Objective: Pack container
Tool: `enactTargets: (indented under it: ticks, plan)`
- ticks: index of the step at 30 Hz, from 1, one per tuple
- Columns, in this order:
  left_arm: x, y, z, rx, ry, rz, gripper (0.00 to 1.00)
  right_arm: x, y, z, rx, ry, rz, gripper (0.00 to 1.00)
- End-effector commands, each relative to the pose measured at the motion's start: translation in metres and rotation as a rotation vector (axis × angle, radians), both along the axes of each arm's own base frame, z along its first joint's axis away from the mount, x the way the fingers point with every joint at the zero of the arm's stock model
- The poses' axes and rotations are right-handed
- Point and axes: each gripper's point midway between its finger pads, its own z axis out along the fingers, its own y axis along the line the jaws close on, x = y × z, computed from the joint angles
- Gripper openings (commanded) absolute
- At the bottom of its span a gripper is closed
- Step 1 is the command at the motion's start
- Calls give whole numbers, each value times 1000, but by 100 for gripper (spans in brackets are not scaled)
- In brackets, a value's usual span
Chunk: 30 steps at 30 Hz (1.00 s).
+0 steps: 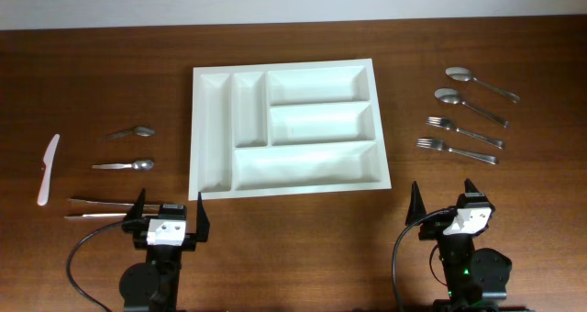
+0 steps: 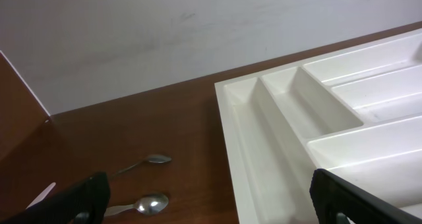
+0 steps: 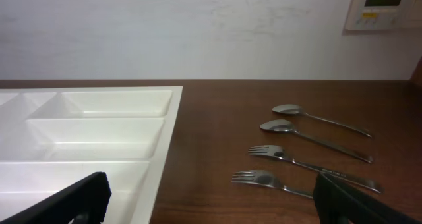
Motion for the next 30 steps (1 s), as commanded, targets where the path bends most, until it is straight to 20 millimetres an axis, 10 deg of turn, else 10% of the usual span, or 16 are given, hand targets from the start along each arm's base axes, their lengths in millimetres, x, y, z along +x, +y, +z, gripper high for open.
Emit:
enactTargets:
  ticks: [1,30]
  plan:
    - [0,1,-2,12,0,6,99,0,3,-2,11,-4,11,99]
    - [0,1,-2,12,0,6,99,0,4,-2,12,-5,16,99]
